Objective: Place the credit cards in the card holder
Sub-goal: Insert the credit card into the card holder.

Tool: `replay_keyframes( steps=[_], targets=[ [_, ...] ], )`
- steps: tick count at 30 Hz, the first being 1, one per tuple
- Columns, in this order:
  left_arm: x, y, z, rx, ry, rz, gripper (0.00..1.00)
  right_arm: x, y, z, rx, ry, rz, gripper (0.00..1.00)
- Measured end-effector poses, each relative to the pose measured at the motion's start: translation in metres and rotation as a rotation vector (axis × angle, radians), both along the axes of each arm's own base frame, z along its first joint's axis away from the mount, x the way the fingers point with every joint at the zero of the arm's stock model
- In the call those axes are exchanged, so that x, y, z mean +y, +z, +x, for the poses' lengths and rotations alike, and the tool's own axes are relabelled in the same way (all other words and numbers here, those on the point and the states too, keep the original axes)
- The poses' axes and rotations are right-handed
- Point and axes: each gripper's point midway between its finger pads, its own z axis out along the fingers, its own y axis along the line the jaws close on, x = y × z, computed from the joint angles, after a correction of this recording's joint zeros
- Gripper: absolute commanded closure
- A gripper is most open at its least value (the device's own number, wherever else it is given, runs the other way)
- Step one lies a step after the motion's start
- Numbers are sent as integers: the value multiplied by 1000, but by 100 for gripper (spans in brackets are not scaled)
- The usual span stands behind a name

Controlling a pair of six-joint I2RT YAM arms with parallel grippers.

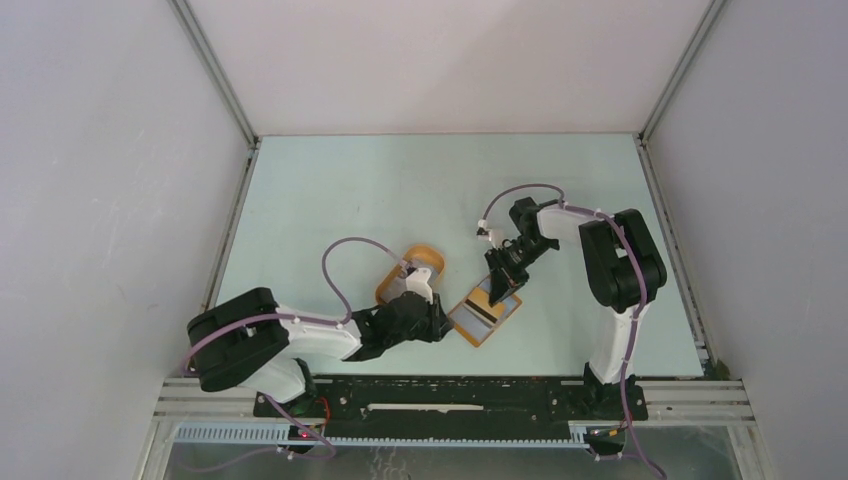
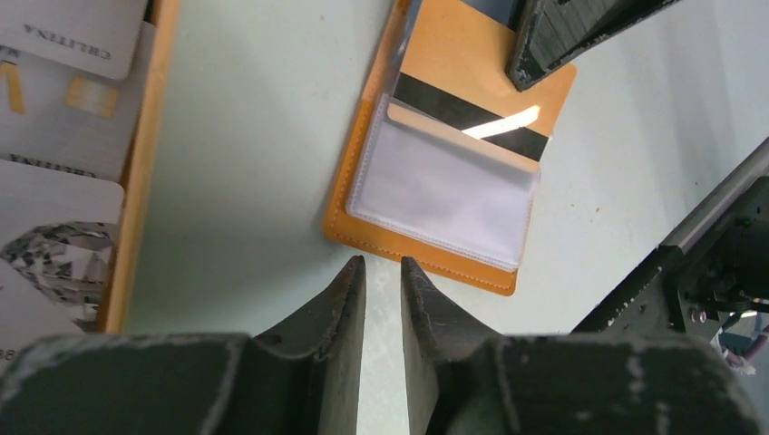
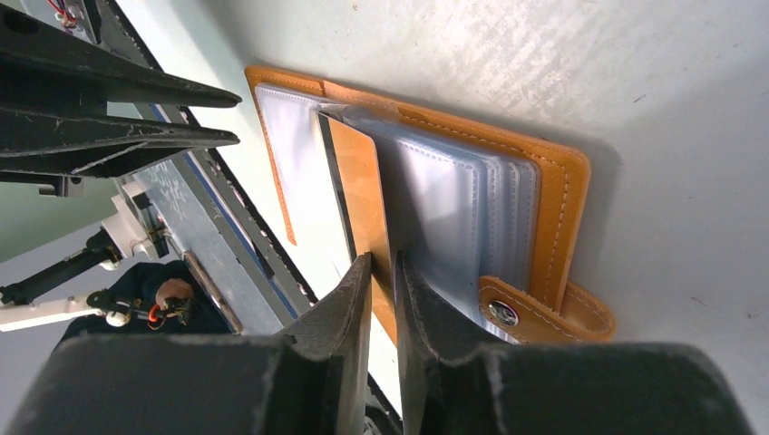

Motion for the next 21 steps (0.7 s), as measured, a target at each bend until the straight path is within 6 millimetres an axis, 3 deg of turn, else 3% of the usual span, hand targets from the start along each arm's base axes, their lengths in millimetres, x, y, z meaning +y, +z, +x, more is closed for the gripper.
replay_keyframes(
  steps=[8,21],
  targets=[
    [-4,-8,-11,22,-26,11,75,2,0,-3,-13,21,-14,76],
    [-12,-9,-10,25,-32,-17,76,7,0,-7,-35,57,-33,73]
  ],
)
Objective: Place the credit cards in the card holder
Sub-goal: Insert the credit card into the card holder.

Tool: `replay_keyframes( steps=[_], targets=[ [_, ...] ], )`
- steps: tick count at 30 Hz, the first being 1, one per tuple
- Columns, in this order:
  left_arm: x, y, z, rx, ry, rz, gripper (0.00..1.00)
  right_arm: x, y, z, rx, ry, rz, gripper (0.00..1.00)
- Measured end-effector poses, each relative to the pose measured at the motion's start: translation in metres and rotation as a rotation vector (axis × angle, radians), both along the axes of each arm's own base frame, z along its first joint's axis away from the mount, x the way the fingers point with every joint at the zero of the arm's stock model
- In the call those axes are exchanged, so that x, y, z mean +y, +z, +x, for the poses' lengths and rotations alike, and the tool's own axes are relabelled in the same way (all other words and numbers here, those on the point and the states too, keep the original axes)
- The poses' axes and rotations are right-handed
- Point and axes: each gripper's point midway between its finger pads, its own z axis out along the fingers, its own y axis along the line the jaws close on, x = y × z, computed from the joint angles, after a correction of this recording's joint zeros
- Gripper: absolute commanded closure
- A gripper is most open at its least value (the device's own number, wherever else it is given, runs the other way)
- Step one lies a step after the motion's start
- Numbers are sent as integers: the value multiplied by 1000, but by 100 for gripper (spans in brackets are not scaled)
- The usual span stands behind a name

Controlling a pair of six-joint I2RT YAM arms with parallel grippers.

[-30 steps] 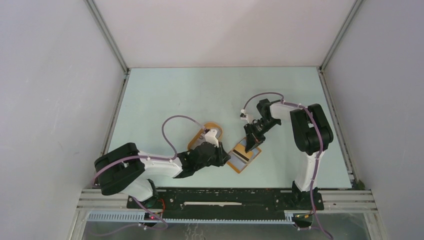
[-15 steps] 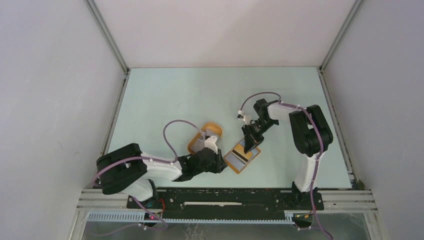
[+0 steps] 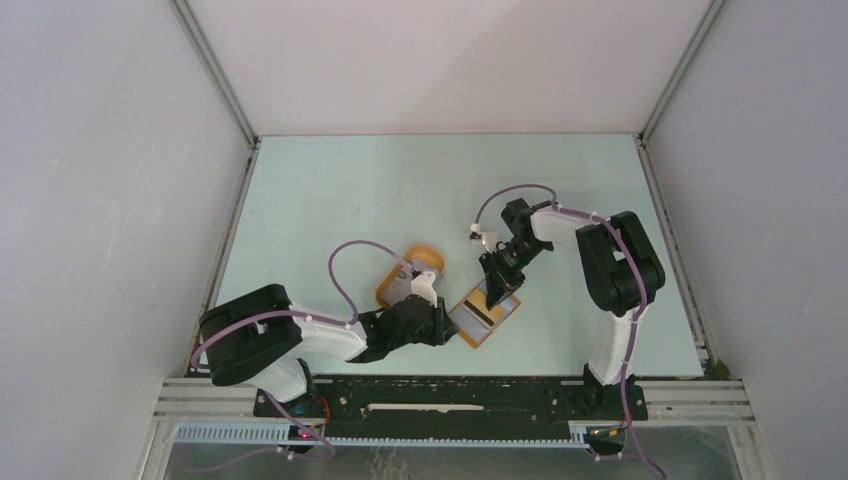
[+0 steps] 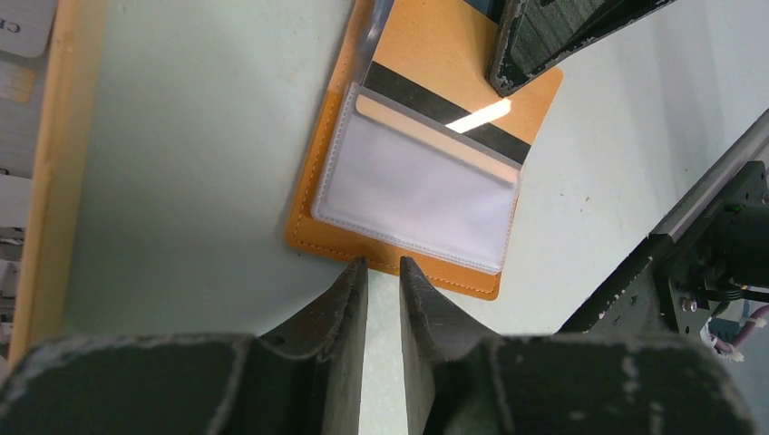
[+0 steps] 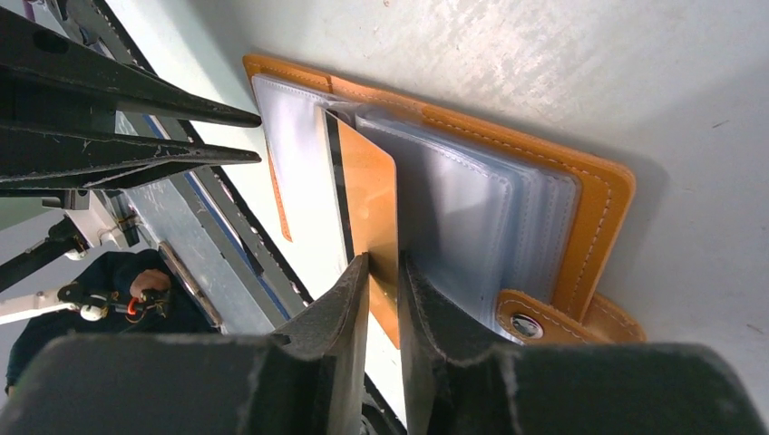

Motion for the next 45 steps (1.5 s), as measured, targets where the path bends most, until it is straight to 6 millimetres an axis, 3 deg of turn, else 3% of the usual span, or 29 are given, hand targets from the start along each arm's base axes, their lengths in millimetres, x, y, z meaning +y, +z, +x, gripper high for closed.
replay_keyframes(
  steps=[14,31,45],
  targets=[
    [-1,0,0,1,-3,-4,75,1,0,-3,-28,30,-28,72],
    [-3,0,1,0,-4,-4,75,-3,1,1,-53,26,-53,84],
    [-7,0,3,0,-3,-7,76,-2,3,-2,-56,56,-74,83]
  ],
)
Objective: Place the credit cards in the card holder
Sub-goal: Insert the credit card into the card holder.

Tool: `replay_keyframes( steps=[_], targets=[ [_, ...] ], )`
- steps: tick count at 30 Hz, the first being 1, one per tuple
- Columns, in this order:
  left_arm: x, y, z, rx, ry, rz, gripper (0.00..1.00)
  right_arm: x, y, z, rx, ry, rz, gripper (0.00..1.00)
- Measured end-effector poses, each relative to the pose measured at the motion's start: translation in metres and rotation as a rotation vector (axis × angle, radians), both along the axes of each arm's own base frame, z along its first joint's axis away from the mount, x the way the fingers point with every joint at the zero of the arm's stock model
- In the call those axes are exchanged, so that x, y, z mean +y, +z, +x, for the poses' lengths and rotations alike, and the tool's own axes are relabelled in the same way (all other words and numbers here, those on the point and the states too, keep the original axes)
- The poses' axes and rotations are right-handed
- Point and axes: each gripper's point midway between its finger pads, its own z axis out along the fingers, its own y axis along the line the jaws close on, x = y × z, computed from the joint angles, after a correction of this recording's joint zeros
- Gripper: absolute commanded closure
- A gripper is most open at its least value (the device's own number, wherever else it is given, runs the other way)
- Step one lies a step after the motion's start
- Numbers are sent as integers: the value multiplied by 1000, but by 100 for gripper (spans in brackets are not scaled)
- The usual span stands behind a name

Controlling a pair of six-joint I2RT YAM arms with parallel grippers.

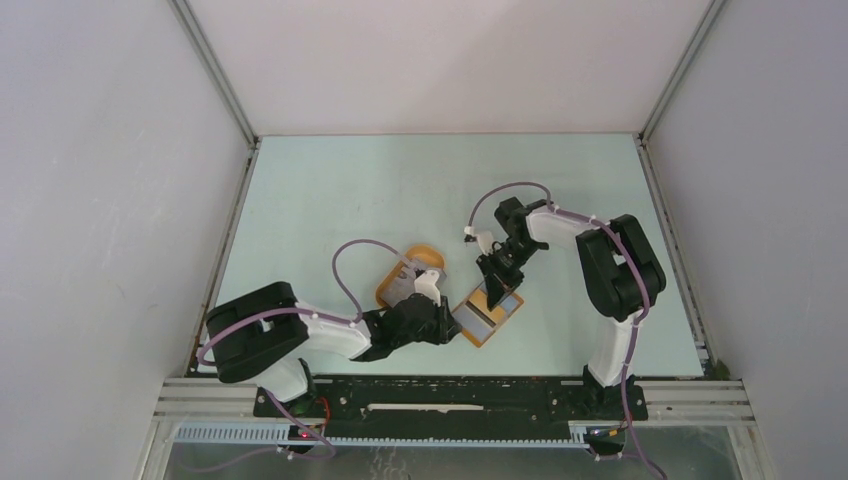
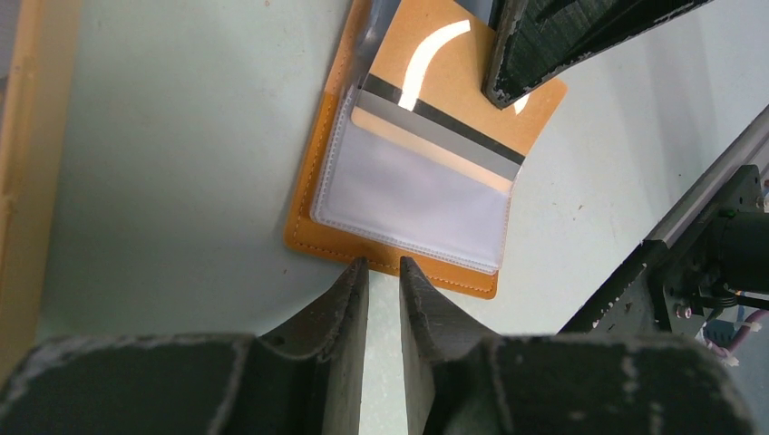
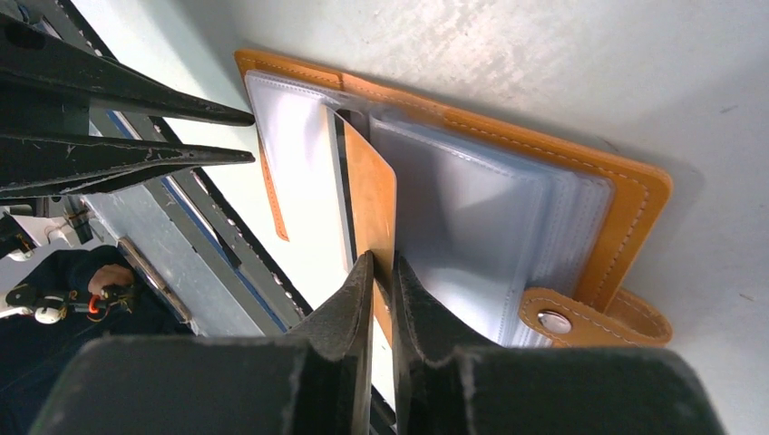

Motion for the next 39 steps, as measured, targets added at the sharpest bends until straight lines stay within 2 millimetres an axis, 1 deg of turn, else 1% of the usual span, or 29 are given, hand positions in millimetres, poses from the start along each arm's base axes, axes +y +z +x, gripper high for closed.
replay_keyframes(
  steps=[5,9,12,21,26,33,39],
  targets=[
    [-1,0,0,1,0,0,76,5,-1,-4,-6,28,-6,80],
    [-1,0,0,0,0,0,76,5,-1,-4,-11,35,-10,70],
    [-1,0,1,0,0,-1,76,4,-1,-4,-14,39,-11,67],
    [-4,0,3,-1,1,-3,76,2,5,1,-57,43,-11,64],
    [-4,0,3,-1,1,-3,76,1,3,1,-80,65,-41,61],
    [-4,0,3,-1,1,-3,76,5,3,-3,-125,116,-70,57],
    [-4,0,3,-1,1,-3,76,14,1,-14,-148,190,-88,55]
  ],
)
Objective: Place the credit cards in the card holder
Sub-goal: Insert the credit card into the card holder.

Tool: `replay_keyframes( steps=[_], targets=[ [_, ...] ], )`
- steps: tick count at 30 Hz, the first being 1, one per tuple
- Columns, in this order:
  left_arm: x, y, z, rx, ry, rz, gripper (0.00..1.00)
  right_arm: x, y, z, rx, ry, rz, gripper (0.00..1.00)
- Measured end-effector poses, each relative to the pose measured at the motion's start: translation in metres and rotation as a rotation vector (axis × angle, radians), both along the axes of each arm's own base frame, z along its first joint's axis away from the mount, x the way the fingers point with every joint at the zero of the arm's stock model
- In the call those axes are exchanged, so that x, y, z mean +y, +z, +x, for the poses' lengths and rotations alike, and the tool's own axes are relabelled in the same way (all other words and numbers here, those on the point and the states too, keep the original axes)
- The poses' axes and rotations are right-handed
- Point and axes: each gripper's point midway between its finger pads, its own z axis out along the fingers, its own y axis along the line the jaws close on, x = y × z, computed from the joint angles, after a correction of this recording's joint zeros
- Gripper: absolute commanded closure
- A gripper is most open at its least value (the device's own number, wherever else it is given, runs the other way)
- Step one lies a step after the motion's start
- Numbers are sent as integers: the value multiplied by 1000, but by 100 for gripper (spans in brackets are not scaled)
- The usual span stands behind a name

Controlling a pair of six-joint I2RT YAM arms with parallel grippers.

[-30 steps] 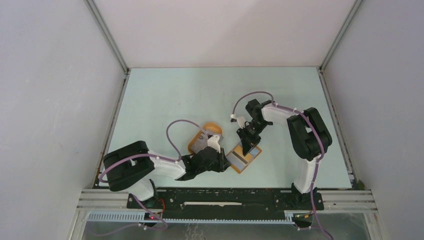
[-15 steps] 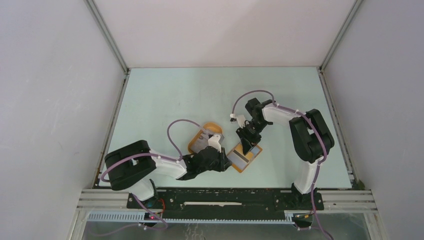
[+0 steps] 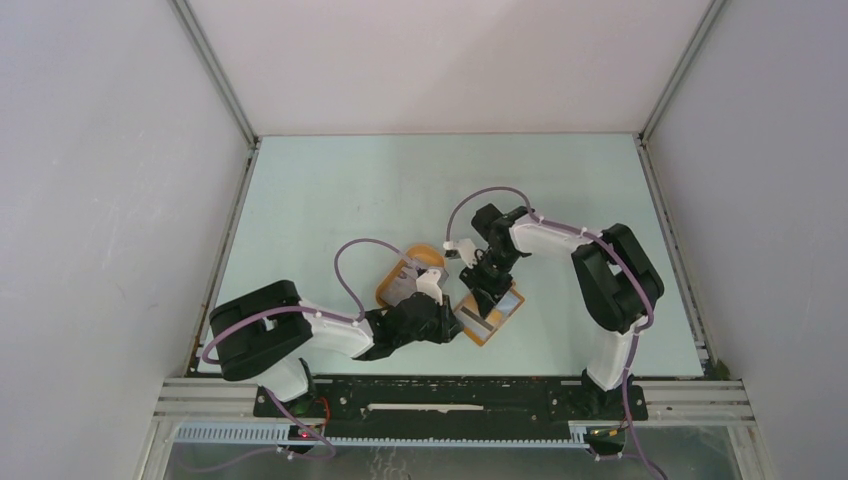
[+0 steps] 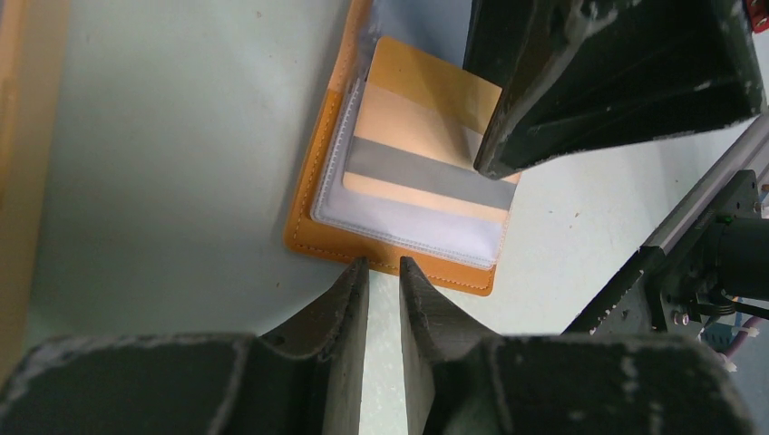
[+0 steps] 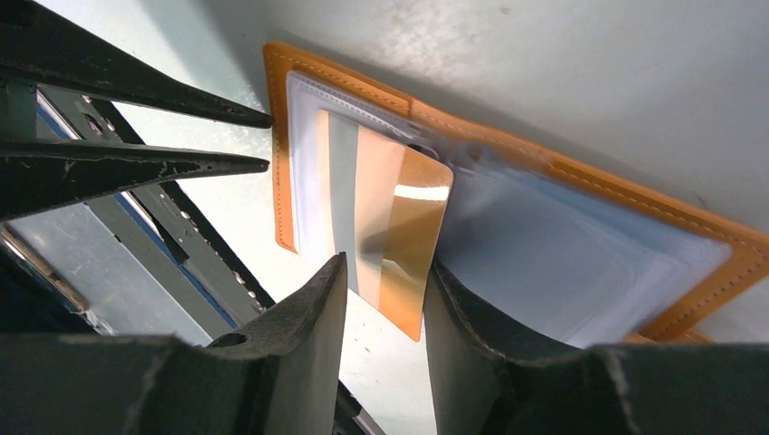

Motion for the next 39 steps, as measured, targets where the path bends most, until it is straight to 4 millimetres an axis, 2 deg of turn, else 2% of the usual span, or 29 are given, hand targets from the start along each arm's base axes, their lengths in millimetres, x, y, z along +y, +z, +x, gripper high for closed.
replay_keyframes(
  steps=[7,15,23,32,36,39],
  targets=[
    [0,0,0,0,0,0,76,1,0,-2,-9,13,-7,52],
    [0,0,0,0,0,0,76,0,12,6,-48,-7,23,51],
    [0,0,0,-1,0,-1,76,11,11,-8,-35,53,37,52],
    [1,1,0,-4,-2,4,76,10,14,-12,13,45,70,51],
    [6,2,0,-15,-1,14,74,8,19,-6,10,30,109,50],
    [13,6,0,-35,4,19,68,8,35,-2,-34,38,158,51]
  ],
)
